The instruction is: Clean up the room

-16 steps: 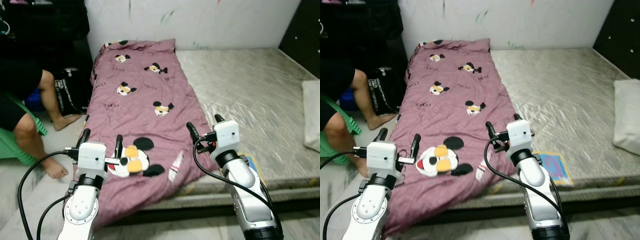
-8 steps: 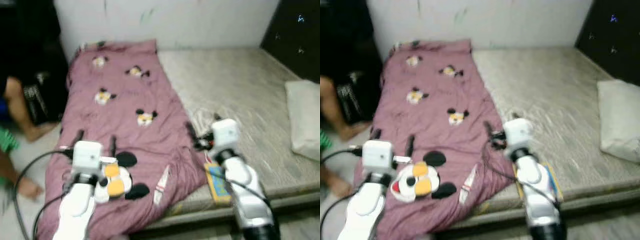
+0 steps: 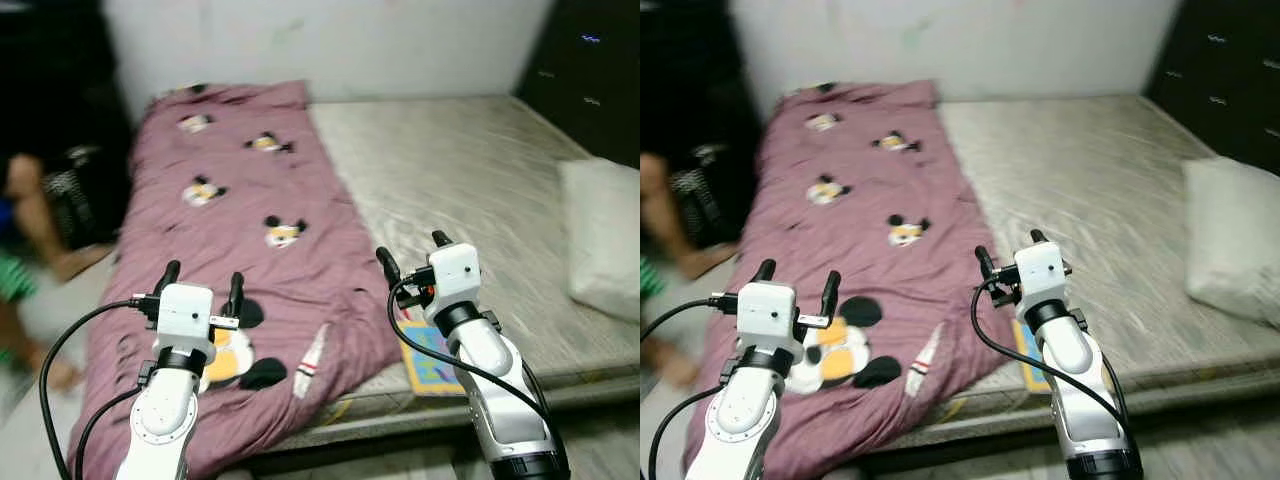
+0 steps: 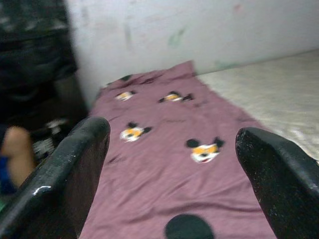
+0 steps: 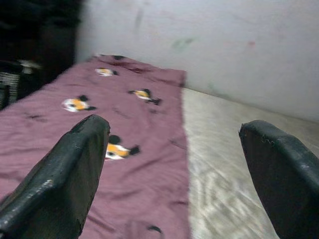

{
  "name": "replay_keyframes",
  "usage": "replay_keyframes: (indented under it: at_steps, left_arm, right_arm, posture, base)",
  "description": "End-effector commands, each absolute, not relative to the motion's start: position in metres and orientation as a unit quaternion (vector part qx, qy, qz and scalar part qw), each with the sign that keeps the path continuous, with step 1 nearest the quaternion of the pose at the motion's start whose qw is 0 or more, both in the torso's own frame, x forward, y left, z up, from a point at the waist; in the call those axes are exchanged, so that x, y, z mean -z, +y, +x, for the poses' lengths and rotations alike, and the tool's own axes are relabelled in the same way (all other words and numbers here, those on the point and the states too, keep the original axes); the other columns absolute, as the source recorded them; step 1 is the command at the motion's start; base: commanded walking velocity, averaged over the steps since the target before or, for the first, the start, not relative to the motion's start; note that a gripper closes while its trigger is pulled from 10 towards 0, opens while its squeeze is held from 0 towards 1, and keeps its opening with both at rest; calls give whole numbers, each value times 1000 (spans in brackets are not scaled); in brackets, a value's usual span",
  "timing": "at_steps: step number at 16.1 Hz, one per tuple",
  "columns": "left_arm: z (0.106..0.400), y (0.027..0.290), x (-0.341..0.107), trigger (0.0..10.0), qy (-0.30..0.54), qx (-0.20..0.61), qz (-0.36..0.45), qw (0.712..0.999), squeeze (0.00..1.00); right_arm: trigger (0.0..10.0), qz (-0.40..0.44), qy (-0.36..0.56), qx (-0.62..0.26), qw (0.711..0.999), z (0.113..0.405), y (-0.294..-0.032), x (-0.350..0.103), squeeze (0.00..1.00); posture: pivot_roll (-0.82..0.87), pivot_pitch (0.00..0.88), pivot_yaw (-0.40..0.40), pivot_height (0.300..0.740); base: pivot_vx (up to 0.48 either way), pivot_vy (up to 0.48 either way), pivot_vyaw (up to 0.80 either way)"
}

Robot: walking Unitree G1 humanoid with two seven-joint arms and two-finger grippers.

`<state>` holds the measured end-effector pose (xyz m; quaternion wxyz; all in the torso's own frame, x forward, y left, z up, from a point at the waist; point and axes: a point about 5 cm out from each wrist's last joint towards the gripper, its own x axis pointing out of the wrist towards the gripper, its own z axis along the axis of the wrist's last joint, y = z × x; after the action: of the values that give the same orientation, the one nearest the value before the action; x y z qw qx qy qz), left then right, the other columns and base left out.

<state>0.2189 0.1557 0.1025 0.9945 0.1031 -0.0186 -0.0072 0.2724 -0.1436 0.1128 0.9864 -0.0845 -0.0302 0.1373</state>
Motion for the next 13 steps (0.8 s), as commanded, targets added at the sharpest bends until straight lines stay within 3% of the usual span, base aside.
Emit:
replay_keyframes:
  at_steps: [1,3,13]
  left_arm:
    - [218,158,-104,10000,-20,2,109,994,0]
    - [218,157,-104,10000,-20,2,107,994,0]
    - [220,155,-105,10000,-21,2,102,995,0]
  right_arm:
    - [10000,-80,-40,-145,985,274,-139,-117,0]
    - [10000,-80,-39,-144,985,275,-140,-117,0]
    - [10000,-81,-44,-144,985,278,-139,-119,0]
  posture:
    - [-44,0,-8,740]
    - [-45,0,-9,740]
    - [-51,0,-12,740]
  base:
    - [0,0,788]
    - [0,0,228]
    - [0,-288,0]
